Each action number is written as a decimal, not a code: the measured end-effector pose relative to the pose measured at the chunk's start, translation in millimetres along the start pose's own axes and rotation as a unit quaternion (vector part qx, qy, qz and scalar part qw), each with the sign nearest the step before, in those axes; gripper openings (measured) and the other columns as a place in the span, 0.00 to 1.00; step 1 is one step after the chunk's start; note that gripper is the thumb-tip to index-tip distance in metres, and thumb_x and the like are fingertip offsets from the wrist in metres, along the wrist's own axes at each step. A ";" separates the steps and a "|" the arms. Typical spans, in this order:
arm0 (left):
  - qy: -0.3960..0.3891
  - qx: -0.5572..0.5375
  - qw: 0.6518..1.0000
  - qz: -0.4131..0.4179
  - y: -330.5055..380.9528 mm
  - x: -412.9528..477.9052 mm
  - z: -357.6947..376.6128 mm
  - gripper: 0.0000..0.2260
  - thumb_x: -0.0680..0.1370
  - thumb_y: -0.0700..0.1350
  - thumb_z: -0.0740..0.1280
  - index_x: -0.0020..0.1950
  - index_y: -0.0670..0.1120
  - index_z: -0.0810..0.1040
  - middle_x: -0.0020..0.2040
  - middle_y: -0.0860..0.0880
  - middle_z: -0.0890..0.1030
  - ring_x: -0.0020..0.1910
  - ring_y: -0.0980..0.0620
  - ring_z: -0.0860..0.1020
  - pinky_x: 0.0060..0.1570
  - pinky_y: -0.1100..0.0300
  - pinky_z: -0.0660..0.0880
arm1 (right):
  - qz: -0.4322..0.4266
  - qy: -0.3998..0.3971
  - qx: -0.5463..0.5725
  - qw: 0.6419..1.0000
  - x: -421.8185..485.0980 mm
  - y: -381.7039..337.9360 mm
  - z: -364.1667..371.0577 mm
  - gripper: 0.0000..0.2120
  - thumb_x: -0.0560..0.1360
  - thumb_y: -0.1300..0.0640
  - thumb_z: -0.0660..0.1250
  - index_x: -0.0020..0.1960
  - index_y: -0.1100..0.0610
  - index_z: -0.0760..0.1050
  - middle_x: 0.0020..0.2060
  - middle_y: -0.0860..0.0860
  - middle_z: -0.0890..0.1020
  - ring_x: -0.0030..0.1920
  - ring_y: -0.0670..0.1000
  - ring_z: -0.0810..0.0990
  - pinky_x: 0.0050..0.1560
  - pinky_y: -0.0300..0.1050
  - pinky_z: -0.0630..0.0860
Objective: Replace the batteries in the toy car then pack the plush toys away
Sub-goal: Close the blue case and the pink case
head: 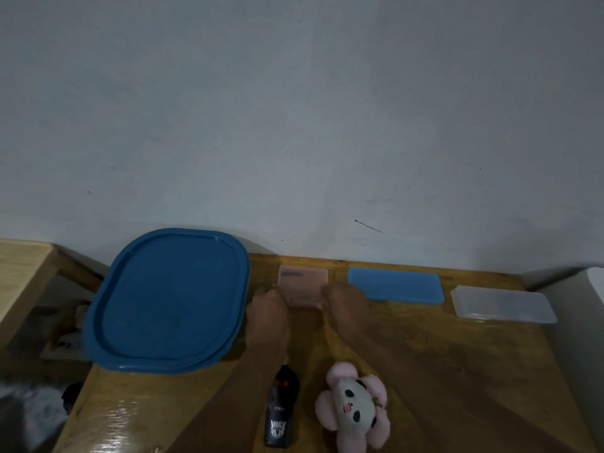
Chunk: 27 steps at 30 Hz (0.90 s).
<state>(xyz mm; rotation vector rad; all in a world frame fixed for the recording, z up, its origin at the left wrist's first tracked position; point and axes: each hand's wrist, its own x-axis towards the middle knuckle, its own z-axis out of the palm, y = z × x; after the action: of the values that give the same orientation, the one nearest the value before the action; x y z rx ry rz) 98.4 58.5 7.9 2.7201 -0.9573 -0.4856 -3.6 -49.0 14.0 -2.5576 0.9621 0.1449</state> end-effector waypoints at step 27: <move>0.162 0.003 0.973 0.165 -16.5 -133.3 -79.6 0.11 0.79 0.51 0.59 0.54 0.45 0.73 0.51 0.46 0.75 0.47 0.49 0.73 0.43 0.56 0.73 | -0.051 0.157 0.076 0.983 -141.5 -29.0 -57.6 0.14 0.79 0.54 0.61 0.62 0.59 0.73 0.56 0.55 0.76 0.56 0.55 0.74 0.50 0.44 0.68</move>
<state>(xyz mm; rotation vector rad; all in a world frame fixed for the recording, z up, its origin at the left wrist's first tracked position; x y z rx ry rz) 39.9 163.5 107.5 2.4639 -1.2748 0.0212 -94.4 33.8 109.3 -2.5235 0.9079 -0.3594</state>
